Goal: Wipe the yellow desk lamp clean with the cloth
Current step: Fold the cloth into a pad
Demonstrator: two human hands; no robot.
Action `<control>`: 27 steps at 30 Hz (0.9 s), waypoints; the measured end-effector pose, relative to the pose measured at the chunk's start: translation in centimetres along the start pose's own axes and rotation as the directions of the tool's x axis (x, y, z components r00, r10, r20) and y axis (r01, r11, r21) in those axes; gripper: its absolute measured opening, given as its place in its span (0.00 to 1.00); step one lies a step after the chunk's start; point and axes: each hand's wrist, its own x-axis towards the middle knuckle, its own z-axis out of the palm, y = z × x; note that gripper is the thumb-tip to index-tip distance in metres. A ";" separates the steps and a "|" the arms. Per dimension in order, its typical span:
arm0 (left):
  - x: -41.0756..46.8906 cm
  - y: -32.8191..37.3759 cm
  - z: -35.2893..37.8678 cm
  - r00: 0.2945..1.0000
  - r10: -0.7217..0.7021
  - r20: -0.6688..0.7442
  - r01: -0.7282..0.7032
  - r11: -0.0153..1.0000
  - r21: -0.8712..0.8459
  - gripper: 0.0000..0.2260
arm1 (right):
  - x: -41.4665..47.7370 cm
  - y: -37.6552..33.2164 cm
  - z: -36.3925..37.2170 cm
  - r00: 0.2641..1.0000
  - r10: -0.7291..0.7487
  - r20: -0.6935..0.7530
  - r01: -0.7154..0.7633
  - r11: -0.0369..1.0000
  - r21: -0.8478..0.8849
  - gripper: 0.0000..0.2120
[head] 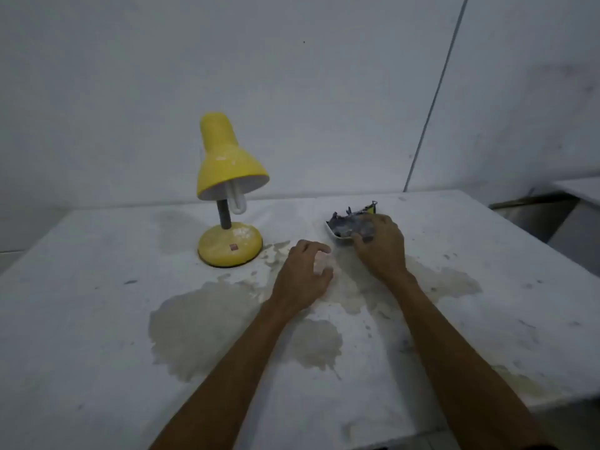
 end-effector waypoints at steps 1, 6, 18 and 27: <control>0.3 -0.4 0.4 1.000 0.010 -0.001 -0.010 1.000 0.008 0.15 | 0.5 0.5 0.3 0.997 -0.057 0.043 0.059 0.997 -0.049 0.21; 0.8 -1.5 0.8 0.999 -0.047 -0.005 0.047 0.999 -0.005 0.16 | 2.1 -0.5 0.2 0.954 -0.170 0.247 0.187 0.981 -0.044 0.10; 0.8 -1.8 0.9 0.998 -0.065 0.028 0.065 0.998 0.008 0.12 | 6.0 -3.3 1.1 0.987 0.119 -0.109 -0.083 0.953 0.290 0.11; 0.9 -1.0 0.6 0.994 0.016 -0.104 -0.025 0.996 -0.085 0.17 | 7.9 -8.5 -2.9 0.963 0.117 -0.242 0.026 0.857 0.515 0.08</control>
